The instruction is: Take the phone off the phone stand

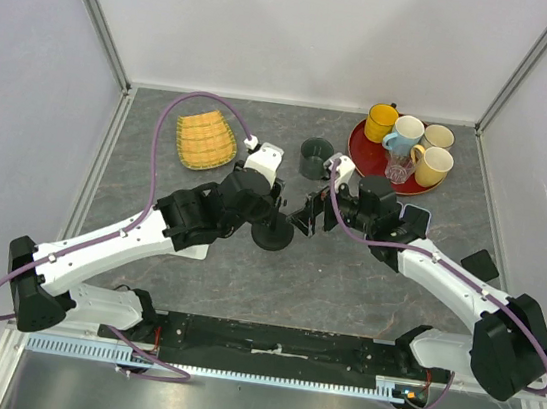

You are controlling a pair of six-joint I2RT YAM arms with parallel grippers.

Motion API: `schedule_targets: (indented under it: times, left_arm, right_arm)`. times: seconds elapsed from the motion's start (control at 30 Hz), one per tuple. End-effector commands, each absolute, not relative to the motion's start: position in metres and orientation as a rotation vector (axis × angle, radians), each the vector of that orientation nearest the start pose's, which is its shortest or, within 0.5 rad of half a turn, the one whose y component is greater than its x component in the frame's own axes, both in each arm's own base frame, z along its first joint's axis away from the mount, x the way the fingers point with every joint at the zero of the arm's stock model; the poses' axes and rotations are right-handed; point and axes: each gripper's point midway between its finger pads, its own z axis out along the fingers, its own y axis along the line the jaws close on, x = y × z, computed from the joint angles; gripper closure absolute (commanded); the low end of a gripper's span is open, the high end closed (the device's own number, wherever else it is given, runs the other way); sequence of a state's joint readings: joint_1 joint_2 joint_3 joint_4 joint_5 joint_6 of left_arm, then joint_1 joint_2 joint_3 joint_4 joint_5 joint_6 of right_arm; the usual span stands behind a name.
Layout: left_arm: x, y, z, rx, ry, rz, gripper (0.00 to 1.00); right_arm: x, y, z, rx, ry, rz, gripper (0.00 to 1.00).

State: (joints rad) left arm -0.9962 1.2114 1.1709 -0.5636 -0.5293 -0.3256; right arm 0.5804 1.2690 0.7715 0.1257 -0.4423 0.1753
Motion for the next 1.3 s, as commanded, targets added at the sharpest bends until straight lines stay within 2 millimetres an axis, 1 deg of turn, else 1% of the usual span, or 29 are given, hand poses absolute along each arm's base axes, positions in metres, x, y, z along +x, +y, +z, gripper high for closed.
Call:
schedule_targets:
  times: [0.0,0.07,0.1,0.13,0.2,0.23,0.3,0.37,0.43,0.47,0.5,0.53,0.6,0.63,0.67,0.7,0.73,0.77,0.8,0.83,0.9,0.93,1.0,1.03,1.1,1.23,1.27]
  left_arm:
    - [0.256,-0.250,0.251,0.297,2.040,-0.259,0.36]
    - [0.258,-0.246,0.252,0.261,2.044,-0.237,0.32]
    - [0.260,-0.246,0.249,0.260,2.052,-0.221,0.32]
    - [0.261,-0.244,0.247,0.255,2.054,-0.204,0.32]
    - [0.262,-0.244,0.245,0.261,2.061,-0.183,0.32]
    - [0.264,-0.244,0.245,0.258,2.060,-0.171,0.32]
    - [0.265,-0.243,0.245,0.260,2.060,-0.153,0.32]
    - [0.267,-0.243,0.243,0.264,2.063,-0.136,0.33]
    - [0.269,-0.243,0.240,0.264,2.064,-0.113,0.33]
    - [0.270,-0.243,0.239,0.269,2.066,-0.104,0.34]
    - [0.271,-0.242,0.239,0.268,2.066,-0.097,0.34]
    - [0.271,-0.242,0.238,0.266,2.065,-0.089,0.34]
    - [0.272,-0.243,0.236,0.268,2.071,-0.081,0.35]
    - [0.273,-0.243,0.235,0.266,2.072,-0.075,0.36]
    - [0.273,-0.243,0.235,0.262,2.074,-0.073,0.37]
    - [0.273,-0.243,0.234,0.262,2.076,-0.069,0.38]
    - [0.274,-0.244,0.235,0.259,2.074,-0.073,0.39]
    - [0.274,-0.244,0.235,0.259,2.074,-0.075,0.41]
    - [0.274,-0.244,0.236,0.262,2.073,-0.076,0.42]
    - [0.273,-0.245,0.238,0.272,2.071,-0.075,0.46]
    - [0.274,-0.245,0.236,0.280,2.074,-0.066,0.50]
    - [0.275,-0.246,0.238,0.284,2.072,-0.067,0.52]
    - [0.275,-0.247,0.236,0.293,2.079,-0.059,0.53]
    - [0.275,-0.248,0.236,0.295,2.077,-0.060,0.53]
    - [0.276,-0.247,0.235,0.294,2.079,-0.050,0.54]
    - [0.276,-0.246,0.229,0.296,2.094,-0.036,0.55]
    - [0.276,-0.247,0.229,0.291,2.095,-0.039,0.56]
  right_arm:
    - [0.289,0.281,0.201,-0.686,1.777,0.885,0.02]
    - [0.290,0.279,0.207,-0.674,1.750,0.881,0.02]
    - [0.293,0.275,0.207,-0.641,1.741,0.860,0.02]
    - [0.294,0.274,0.213,-0.616,1.721,0.858,0.02]
    - [0.297,0.269,0.216,-0.568,1.689,0.845,0.02]
    - [0.303,0.263,0.218,-0.511,1.681,0.808,0.02]
    - [0.305,0.258,0.214,-0.454,1.691,0.805,0.02]
    - [0.302,0.258,0.215,-0.495,1.682,0.791,0.02]
    - [0.303,0.258,0.214,-0.490,1.682,0.796,0.02]
    - [0.298,0.263,0.213,-0.520,1.679,0.825,0.02]
    - [0.296,0.265,0.214,-0.534,1.663,0.841,0.02]
    - [0.295,0.268,0.211,-0.538,1.671,0.863,0.02]
    - [0.294,0.275,0.211,-0.538,1.675,0.908,0.04]
    - [0.296,0.279,0.202,-0.548,1.706,0.924,0.05]
    - [0.295,0.283,0.201,-0.562,1.709,0.941,0.06]
    - [0.293,0.289,0.206,-0.594,1.689,0.978,0.06]
    - [0.294,0.293,0.201,-0.609,1.689,0.991,0.06]
    - [0.292,0.295,0.202,-0.625,1.671,1.003,0.07]
    - [0.292,0.299,0.205,-0.638,1.638,1.013,0.08]
    - [0.293,0.301,0.202,-0.650,1.635,1.011,0.08]
    - [0.295,0.305,0.202,-0.684,1.621,1.001,0.09]
    - [0.297,0.307,0.196,-0.689,1.631,0.998,0.09]
    - [0.299,0.313,0.198,-0.692,1.620,1.007,0.10]
    - [0.300,0.316,0.191,-0.696,1.637,1.013,0.10]
    - [0.300,0.323,0.188,-0.710,1.631,1.021,0.10]
    - [0.299,0.334,0.185,-0.734,1.623,1.043,0.11]
    - [0.299,0.337,0.188,-0.744,1.613,1.048,0.12]
